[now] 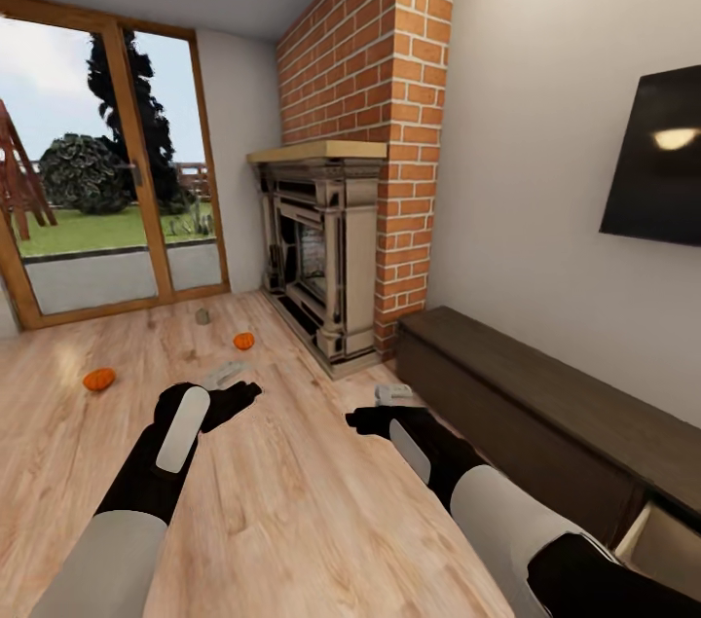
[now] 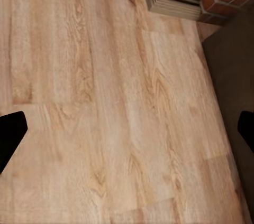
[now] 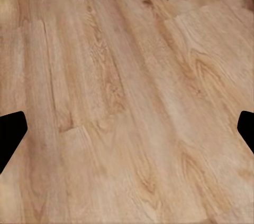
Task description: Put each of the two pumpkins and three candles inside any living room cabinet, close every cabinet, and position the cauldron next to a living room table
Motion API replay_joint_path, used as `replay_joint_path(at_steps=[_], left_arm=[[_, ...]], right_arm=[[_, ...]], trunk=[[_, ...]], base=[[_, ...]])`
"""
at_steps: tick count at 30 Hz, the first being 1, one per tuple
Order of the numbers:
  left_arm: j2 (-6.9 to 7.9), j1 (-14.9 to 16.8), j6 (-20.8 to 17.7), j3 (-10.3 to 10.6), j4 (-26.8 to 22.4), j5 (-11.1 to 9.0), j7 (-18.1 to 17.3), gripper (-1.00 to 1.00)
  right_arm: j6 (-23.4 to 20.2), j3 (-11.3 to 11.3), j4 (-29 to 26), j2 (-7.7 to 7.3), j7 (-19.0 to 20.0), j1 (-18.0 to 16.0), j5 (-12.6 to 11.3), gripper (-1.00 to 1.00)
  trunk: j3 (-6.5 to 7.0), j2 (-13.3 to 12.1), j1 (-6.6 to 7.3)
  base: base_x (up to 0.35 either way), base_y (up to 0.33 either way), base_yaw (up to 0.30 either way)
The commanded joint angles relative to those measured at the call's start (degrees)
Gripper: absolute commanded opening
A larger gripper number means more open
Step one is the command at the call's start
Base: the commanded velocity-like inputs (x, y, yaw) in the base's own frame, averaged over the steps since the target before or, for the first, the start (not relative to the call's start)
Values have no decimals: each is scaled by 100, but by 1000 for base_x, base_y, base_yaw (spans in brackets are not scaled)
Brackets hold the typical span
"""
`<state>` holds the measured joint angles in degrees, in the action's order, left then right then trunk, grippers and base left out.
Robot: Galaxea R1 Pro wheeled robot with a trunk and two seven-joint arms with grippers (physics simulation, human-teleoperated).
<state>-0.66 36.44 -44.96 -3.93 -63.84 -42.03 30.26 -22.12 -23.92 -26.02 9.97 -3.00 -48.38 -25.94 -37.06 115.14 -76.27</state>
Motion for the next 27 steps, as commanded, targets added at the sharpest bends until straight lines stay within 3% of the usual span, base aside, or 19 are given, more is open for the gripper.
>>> replay_joint_path(at_steps=[1,23,27], left_arm=[[-4,4,-13,-11,-6,-60,50,100],[-4,4,-13,-11,3,-60,50,100],[-4,4,-13,-13,3,-60,50,100]], right_arm=[[-20,-34,-8,-4,-30,-5,-43,100],[-20,-34,-8,-4,-26,-5,-43,100],[-20,-34,-8,-4,-26,-5,-43,100]], trunk=[[-3,3,-2],[72,3,-2],[76,3,-2]], base=[[303,154,281],[319,98,281],[330,7,132]])
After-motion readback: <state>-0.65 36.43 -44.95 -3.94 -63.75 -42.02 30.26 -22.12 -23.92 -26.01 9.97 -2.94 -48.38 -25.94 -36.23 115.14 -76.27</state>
